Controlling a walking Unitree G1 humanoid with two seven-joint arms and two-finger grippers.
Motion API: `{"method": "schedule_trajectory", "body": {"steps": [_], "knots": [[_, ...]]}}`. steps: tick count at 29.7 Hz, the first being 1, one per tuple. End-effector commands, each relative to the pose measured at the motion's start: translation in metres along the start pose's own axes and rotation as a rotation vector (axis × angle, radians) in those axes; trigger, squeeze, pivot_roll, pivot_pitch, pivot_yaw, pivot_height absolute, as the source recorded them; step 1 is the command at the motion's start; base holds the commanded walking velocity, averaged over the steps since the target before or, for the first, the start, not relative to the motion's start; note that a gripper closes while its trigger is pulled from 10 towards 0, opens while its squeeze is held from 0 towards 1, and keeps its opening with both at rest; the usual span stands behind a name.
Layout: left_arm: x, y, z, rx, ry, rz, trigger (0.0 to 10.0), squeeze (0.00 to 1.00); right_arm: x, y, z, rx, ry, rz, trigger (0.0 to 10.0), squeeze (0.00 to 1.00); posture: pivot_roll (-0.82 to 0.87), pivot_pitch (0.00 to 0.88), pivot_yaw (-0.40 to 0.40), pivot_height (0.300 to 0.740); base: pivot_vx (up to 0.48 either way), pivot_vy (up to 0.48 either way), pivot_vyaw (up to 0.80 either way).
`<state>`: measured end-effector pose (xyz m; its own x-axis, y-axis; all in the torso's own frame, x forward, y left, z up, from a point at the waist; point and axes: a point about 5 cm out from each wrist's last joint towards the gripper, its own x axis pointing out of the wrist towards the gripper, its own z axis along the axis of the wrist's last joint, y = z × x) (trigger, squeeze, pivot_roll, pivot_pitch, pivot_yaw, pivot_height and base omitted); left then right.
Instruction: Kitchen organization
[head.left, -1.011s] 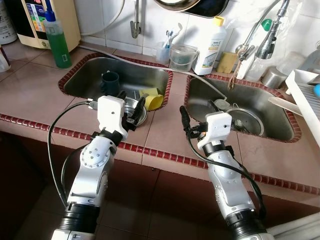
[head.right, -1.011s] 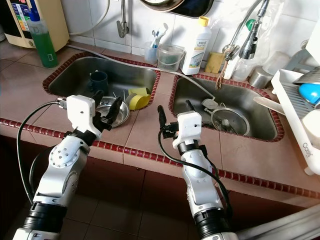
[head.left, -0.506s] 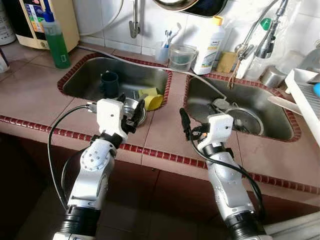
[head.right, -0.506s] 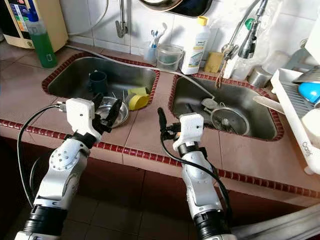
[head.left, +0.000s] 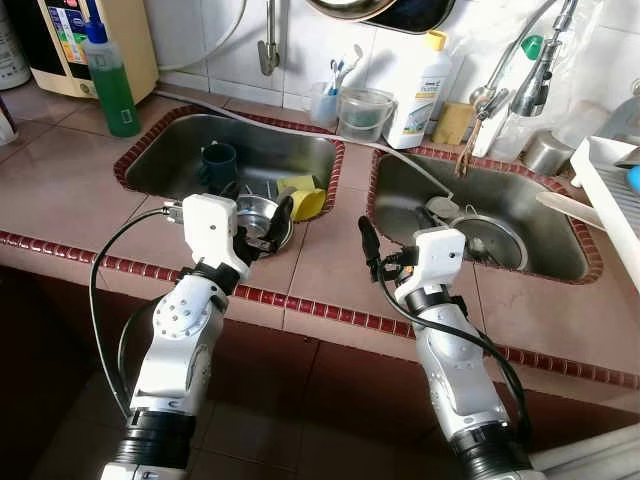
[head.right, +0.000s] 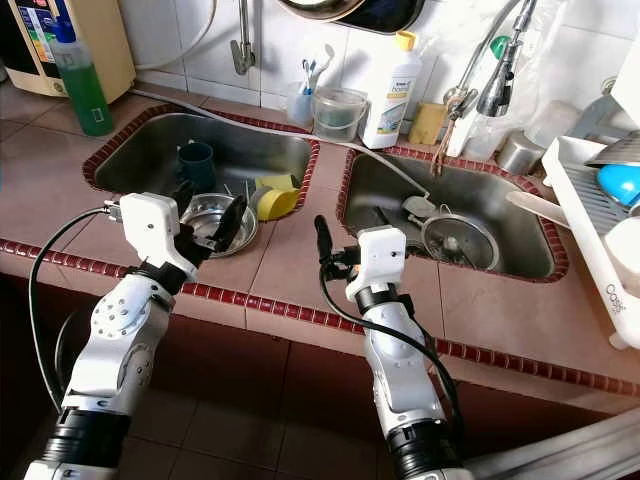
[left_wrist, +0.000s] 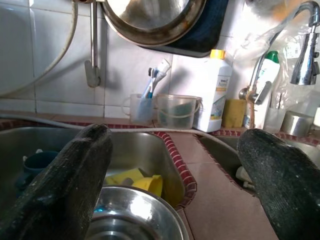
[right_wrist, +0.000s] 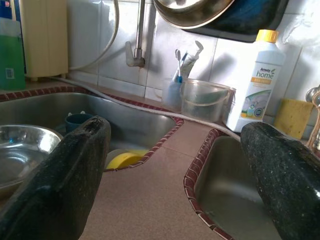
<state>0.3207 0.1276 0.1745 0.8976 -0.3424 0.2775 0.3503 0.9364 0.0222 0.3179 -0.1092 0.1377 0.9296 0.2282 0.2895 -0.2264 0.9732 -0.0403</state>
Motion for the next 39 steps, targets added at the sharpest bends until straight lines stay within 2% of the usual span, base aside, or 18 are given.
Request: {"method": "schedule_trajectory", "body": {"steps": [1, 2, 3, 23, 39], "knots": [[0.0041, -0.0019, 0.0012, 0.018, 0.007, -0.006, 10.0, 1.00, -0.0006, -0.0055, 0.0027, -0.017, -0.016, -0.020, 10.0, 0.00, -0.16, 0.041, -0.075, 0.740, 0.000, 0.000, 0.00], [0.0043, -0.0017, 0.0014, 0.022, 0.006, -0.008, 10.0, 0.37, -0.0005, -0.0056, 0.0026, -0.023, -0.015, -0.019, 10.0, 0.00, -0.16, 0.041, -0.075, 0.740, 0.000, 0.000, 0.00], [0.0046, -0.0006, 0.0014, 0.036, 0.008, -0.004, 10.0, 0.00, -0.0003, -0.0059, 0.0025, -0.029, -0.015, -0.018, 10.0, 0.00, -0.16, 0.041, -0.076, 0.740, 0.000, 0.000, 0.00], [0.0042, 0.0001, -0.0024, 0.052, 0.034, -0.010, 10.0, 0.00, 0.0001, -0.0055, 0.0030, -0.048, -0.019, -0.010, 10.0, 0.00, -0.16, 0.050, -0.085, 0.740, 0.000, 0.000, 0.00], [0.0041, -0.0012, -0.0034, 0.058, 0.040, -0.020, 10.0, 0.00, 0.0011, -0.0011, 0.0024, -0.046, -0.019, 0.009, 10.0, 0.00, -0.15, 0.041, -0.085, 0.740, 0.000, 0.328, 0.00]]}}
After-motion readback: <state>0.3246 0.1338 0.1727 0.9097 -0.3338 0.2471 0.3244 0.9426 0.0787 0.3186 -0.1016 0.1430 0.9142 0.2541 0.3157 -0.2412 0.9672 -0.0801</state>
